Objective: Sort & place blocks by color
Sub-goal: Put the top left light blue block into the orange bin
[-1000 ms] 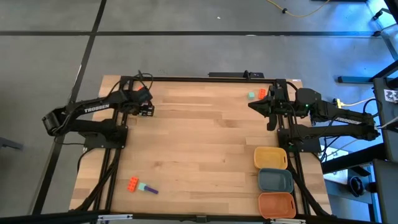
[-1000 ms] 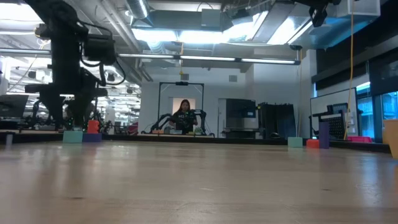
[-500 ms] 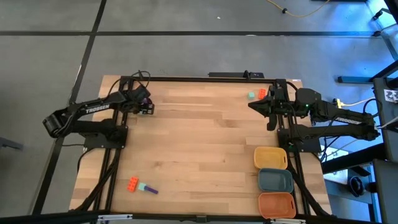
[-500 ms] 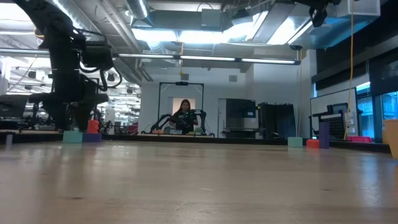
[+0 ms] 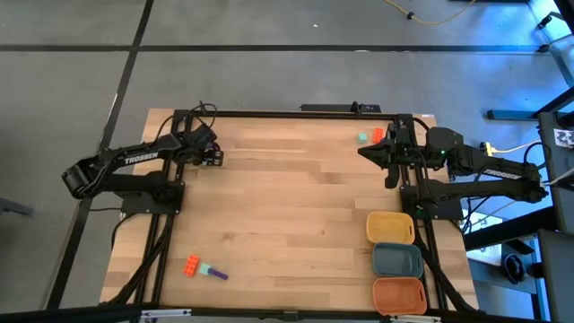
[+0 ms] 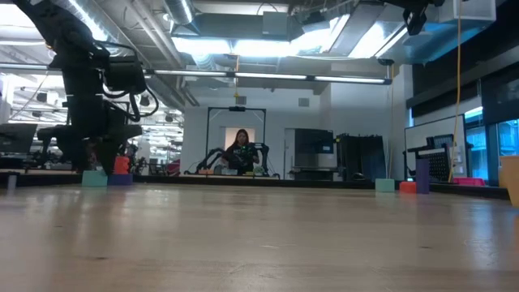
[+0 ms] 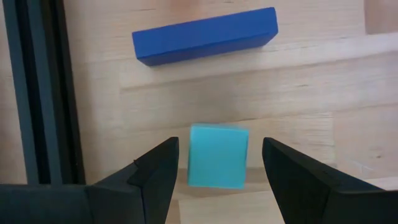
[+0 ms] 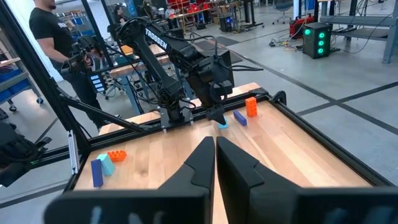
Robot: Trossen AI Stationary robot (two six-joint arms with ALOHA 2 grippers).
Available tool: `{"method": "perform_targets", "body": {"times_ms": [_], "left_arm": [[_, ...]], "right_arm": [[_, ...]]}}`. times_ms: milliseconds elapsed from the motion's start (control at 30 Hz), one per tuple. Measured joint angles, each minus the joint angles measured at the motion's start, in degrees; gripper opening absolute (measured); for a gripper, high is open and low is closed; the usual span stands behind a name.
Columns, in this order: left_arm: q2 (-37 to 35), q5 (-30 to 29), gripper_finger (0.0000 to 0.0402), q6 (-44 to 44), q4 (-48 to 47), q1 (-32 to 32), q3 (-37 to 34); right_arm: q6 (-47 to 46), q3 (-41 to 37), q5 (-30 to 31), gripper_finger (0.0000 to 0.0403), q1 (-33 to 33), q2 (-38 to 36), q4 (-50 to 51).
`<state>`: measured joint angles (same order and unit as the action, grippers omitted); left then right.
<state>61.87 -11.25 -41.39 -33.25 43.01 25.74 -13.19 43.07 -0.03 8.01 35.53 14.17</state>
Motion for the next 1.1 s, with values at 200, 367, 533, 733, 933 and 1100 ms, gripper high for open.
{"method": "perform_targets", "body": {"times_ms": [200,367,533,733,933,1100], "left_arm": [[0.0,0.2,0.0215,0.4,-0.6,0.0,0.0],[0.0,0.0,0.0177,-0.2,-1.0,0.0,0.0],[0.0,-0.2,0.0117,0.0,-1.0,0.0,0.1],[-0.1,0.3,0.0112,1.1,-1.0,0.0,0.1],[-0.4,6.5,0.0112,3.4,-0.4,0.2,3.6],[-0.8,8.2,0.0112,7.4,1.7,0.0,13.0]], "right_arm": [[0.0,0.0,0.0,0.0020,0.0,0.0,0.0],[0.0,0.0,0.0,0.0020,0.0,0.0,0.0],[0.0,0.0,0.0,0.0020,0.0,0.0,0.0],[0.0,0.0,0.0,0.0020,0.0,0.0,-0.3],[-0.2,0.0,0.0,0.0020,0.0,0.0,-0.2],[-0.2,0.0,0.0,0.0020,0.0,0.0,-0.3]]}}
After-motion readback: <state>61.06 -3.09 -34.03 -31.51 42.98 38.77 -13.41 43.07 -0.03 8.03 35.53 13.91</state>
